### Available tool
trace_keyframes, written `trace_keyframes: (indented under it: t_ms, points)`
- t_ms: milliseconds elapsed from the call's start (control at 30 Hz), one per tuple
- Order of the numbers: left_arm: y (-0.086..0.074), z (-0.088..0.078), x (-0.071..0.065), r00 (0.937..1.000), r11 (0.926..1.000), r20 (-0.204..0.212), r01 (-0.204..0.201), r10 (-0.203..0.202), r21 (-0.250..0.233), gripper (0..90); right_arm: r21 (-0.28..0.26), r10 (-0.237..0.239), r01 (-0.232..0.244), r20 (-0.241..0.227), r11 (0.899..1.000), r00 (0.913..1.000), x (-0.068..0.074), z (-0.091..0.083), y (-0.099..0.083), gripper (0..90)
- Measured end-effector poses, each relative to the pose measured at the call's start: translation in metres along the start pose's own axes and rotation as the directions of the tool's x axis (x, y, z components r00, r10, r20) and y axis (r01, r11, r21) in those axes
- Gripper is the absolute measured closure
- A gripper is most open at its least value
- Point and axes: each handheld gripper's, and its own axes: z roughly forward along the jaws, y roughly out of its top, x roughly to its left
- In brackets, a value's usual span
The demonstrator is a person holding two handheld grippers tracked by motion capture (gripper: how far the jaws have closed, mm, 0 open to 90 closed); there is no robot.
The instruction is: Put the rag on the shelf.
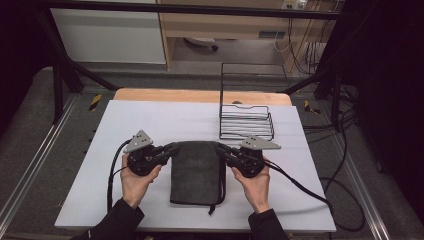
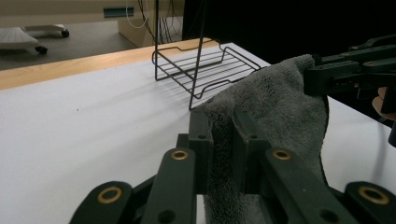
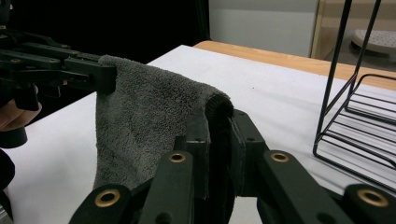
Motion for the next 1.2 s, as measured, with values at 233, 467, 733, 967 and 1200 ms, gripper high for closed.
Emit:
trace_keyframes:
  t_ms: [233,467,733,967,1200]
  points:
    - [0.009,0.002,-0.006,1.0000,0.9996,0.005,-0.009,0.009,-0.028,79.2,-0.020,-0.028,0.028,0.009,0.999,0.9996,0.001,-0.012,0.008,80.0]
    - [0.021,0.007,-0.015,0.9996,0.9973,0.006,-0.027,0.027,-0.069,79.2,-0.062,-0.056,0.058,0.038,0.996,0.9977,0.000,-0.024,0.015,80.0]
    - [0.031,0.016,-0.023,0.9994,0.9937,0.017,-0.028,0.030,-0.109,79.2,-0.107,-0.072,0.081,0.077,0.991,0.9944,-0.004,-0.038,0.023,80.0]
    - [0.040,0.023,-0.029,0.9988,0.9911,0.021,-0.040,0.043,-0.127,79.3,-0.133,-0.074,0.086,0.098,0.987,0.9924,-0.009,-0.047,0.028,80.0]
    - [0.047,0.031,-0.034,0.9985,0.9877,0.032,-0.039,0.044,-0.151,79.3,-0.160,-0.075,0.094,0.121,0.983,0.9898,-0.013,-0.055,0.031,80.0]
